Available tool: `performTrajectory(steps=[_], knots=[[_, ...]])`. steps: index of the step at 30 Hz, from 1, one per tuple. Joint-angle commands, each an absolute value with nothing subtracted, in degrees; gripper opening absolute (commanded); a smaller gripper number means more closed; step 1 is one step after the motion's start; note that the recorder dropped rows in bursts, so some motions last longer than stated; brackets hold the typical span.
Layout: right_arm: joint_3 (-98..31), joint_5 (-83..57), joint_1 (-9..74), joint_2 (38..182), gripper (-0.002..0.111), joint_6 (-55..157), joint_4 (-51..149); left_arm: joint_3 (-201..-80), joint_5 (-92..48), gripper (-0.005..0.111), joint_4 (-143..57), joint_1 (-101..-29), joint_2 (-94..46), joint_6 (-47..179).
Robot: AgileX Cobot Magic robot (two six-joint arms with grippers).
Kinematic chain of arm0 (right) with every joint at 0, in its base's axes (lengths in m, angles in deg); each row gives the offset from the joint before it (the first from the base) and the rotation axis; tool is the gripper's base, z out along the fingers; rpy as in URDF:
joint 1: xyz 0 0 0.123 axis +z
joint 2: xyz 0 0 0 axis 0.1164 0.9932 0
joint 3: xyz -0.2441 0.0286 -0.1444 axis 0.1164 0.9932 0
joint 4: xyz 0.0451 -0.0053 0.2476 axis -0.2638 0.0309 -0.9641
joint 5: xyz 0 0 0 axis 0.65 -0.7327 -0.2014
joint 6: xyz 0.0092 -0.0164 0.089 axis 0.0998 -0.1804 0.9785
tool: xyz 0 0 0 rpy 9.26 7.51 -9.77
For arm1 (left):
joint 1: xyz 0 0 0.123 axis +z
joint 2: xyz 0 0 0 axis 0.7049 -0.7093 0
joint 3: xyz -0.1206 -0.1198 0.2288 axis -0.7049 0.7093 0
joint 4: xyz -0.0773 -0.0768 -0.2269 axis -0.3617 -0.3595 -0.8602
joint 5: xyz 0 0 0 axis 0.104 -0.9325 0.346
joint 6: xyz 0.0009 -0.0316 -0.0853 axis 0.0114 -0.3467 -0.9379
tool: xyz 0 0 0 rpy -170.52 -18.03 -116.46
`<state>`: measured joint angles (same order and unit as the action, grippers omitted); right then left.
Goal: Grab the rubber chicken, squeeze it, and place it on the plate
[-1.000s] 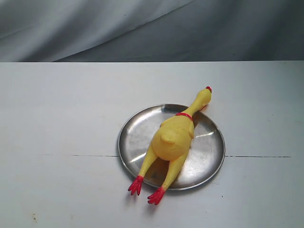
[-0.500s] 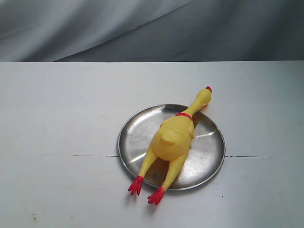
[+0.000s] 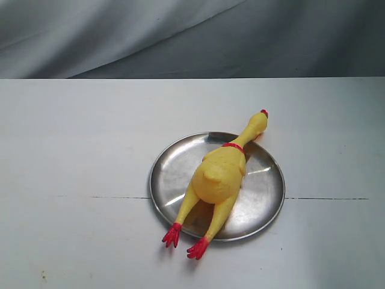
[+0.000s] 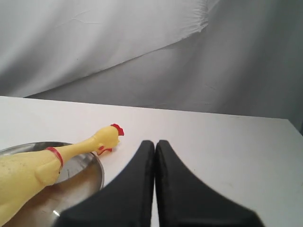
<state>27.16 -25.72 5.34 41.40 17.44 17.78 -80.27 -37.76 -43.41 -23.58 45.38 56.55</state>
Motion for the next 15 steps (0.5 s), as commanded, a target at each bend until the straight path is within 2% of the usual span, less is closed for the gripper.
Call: performTrajectory(steps=[1, 5, 10, 15], knots=[[27.56, -25.2, 5.51, 40.92, 0.0, 17.5, 19.4, -80.05, -37.22, 0.0, -43.87, -23.49, 45.61, 56.22], [27.56, -25.91, 5.51, 40.92, 0.0, 18.65, 21.7, -80.05, -37.22, 0.0, -43.87, -23.49, 45.61, 56.22], [27.56, -28.26, 5.51, 40.92, 0.0, 34.23, 36.43, -80.05, -37.22, 0.0, -43.87, -23.49, 45.61, 56.22], [29.05, -28.23, 5.51, 40.92, 0.0, 35.72, 40.98, -80.05, -37.22, 0.0, -43.87, -23.49, 45.61, 56.22]])
